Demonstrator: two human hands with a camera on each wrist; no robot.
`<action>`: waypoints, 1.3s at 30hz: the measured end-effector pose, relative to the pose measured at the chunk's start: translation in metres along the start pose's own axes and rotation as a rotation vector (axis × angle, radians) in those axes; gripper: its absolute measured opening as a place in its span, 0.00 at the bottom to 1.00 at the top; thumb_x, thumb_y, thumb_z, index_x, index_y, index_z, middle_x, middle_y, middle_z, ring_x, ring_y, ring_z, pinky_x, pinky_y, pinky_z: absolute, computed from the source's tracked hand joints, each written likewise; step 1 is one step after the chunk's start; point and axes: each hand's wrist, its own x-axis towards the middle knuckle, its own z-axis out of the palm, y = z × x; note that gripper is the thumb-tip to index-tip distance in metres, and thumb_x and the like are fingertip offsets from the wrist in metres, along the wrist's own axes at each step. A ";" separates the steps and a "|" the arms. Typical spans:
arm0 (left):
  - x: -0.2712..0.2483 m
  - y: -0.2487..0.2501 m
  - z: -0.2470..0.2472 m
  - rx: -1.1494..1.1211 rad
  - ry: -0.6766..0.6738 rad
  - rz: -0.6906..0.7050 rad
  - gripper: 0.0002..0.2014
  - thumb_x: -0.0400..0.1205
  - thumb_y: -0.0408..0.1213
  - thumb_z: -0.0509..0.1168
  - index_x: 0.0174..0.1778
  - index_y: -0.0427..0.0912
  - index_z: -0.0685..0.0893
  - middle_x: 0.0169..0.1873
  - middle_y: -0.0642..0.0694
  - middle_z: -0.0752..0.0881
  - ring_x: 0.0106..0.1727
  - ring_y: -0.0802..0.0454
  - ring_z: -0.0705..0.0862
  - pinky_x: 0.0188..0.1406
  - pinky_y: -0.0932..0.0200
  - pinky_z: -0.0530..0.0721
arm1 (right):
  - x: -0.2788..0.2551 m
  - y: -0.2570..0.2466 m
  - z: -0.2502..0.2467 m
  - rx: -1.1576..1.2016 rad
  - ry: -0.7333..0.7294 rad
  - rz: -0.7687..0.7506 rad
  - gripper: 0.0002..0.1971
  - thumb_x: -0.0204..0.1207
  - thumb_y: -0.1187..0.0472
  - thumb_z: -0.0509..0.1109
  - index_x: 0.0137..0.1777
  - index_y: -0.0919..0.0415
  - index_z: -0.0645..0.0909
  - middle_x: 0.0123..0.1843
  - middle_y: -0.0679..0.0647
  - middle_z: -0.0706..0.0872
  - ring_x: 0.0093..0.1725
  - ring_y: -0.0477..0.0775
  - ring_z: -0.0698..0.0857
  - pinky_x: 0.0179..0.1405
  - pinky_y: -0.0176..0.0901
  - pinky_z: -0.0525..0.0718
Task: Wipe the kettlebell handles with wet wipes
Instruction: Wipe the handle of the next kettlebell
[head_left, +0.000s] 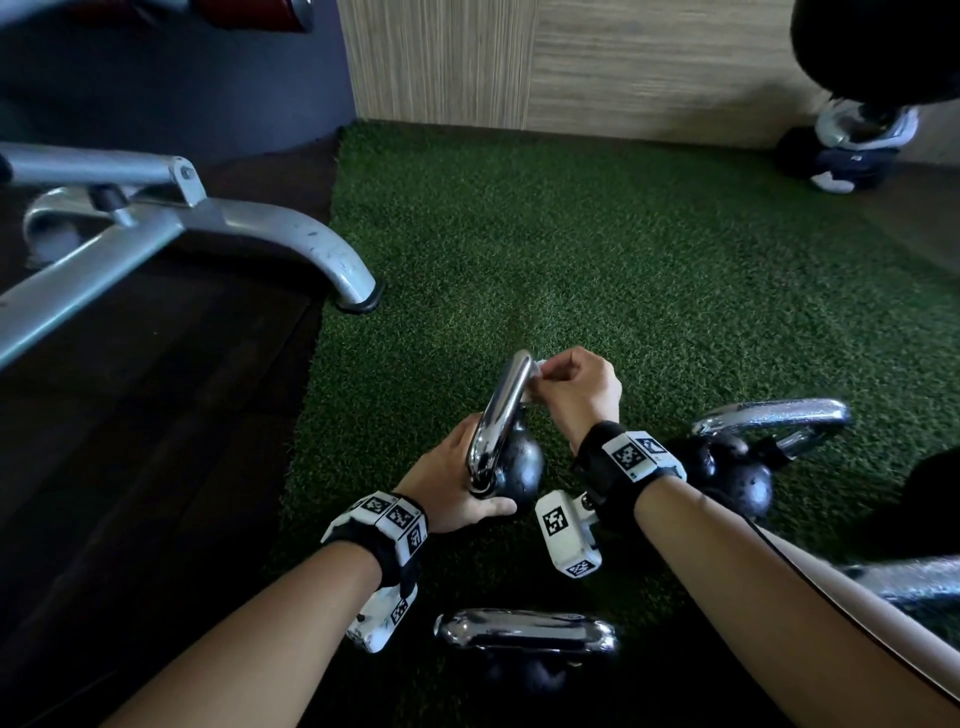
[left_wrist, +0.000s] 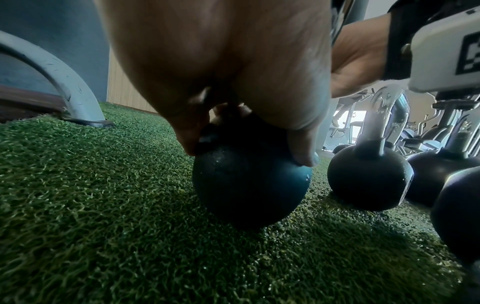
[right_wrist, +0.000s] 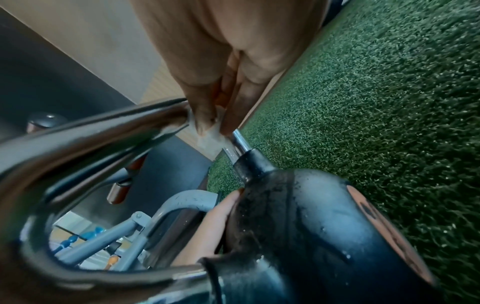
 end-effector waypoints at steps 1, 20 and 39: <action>0.001 -0.001 0.000 0.004 -0.001 -0.003 0.53 0.71 0.49 0.84 0.87 0.50 0.60 0.80 0.54 0.74 0.77 0.53 0.79 0.76 0.61 0.72 | 0.000 -0.002 0.002 -0.024 0.042 0.008 0.11 0.67 0.64 0.87 0.38 0.52 0.87 0.40 0.51 0.93 0.44 0.58 0.94 0.46 0.57 0.95; 0.013 -0.022 0.013 0.132 0.009 0.017 0.59 0.64 0.61 0.83 0.87 0.55 0.56 0.83 0.59 0.68 0.76 0.51 0.81 0.73 0.43 0.83 | -0.002 0.006 0.012 -0.320 -0.165 0.148 0.11 0.76 0.69 0.77 0.34 0.59 0.82 0.34 0.53 0.88 0.32 0.49 0.87 0.25 0.27 0.84; -0.020 0.042 -0.042 0.088 0.258 0.181 0.32 0.75 0.41 0.73 0.78 0.48 0.79 0.47 0.49 0.94 0.45 0.53 0.92 0.51 0.51 0.90 | 0.009 -0.031 -0.027 -0.698 -0.341 -0.700 0.16 0.78 0.77 0.71 0.64 0.68 0.89 0.61 0.62 0.92 0.61 0.58 0.90 0.64 0.21 0.74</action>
